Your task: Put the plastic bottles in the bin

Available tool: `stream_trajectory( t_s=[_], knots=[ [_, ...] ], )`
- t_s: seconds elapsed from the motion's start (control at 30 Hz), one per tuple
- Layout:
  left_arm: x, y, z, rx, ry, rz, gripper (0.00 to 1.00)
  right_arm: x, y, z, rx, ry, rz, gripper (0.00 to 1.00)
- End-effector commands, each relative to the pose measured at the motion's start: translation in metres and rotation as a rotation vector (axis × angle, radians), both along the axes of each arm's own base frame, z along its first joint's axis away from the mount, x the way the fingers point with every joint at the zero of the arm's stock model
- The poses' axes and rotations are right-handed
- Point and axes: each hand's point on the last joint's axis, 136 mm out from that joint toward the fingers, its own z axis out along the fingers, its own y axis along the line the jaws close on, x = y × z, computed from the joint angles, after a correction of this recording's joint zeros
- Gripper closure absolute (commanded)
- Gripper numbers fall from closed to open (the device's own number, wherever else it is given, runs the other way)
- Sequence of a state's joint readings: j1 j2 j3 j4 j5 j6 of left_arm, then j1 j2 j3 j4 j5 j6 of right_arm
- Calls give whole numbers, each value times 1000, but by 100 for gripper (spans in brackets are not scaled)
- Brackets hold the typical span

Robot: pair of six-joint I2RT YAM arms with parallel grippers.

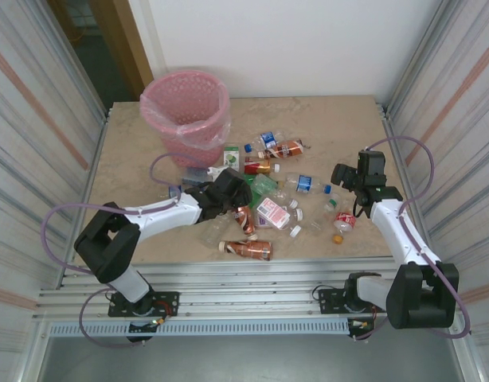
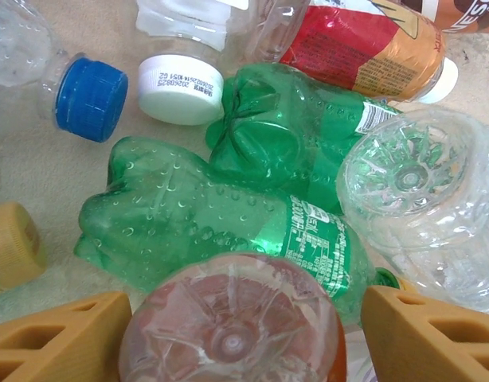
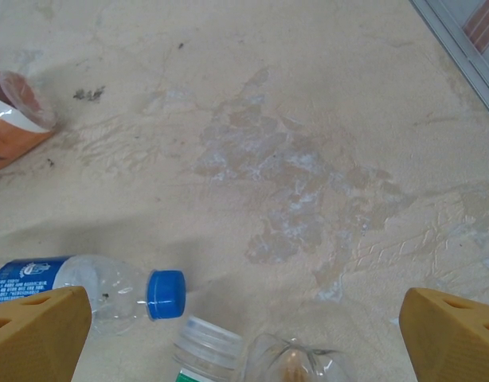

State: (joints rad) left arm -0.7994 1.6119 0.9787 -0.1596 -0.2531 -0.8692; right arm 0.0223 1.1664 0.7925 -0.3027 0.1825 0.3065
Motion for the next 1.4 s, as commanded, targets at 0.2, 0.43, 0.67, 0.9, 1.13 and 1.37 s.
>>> stream_trajectory(
  t_s=[0.2, 0.43, 0.67, 0.9, 1.13, 1.37],
  knots=[
    [9, -6, 8, -15, -14, 2, 32, 5, 3, 1, -1, -11, 12, 2],
    [10, -3, 9, -4, -18, 12, 44, 6, 3, 1, -1, -13, 13, 2],
    [12, 0, 15, 4, -40, 20, 55, 6, 4, 3, 3, -24, 16, 2],
    [15, 1, 34, -5, -88, 13, 57, 6, 8, 9, 11, -40, 34, 2],
    [19, 4, 66, -10, -167, 0, 59, 6, 13, 16, 13, -57, 55, 2],
    [18, 6, 97, -19, -237, -25, 63, 5, 26, 30, 10, -72, 106, 2]
  ],
)
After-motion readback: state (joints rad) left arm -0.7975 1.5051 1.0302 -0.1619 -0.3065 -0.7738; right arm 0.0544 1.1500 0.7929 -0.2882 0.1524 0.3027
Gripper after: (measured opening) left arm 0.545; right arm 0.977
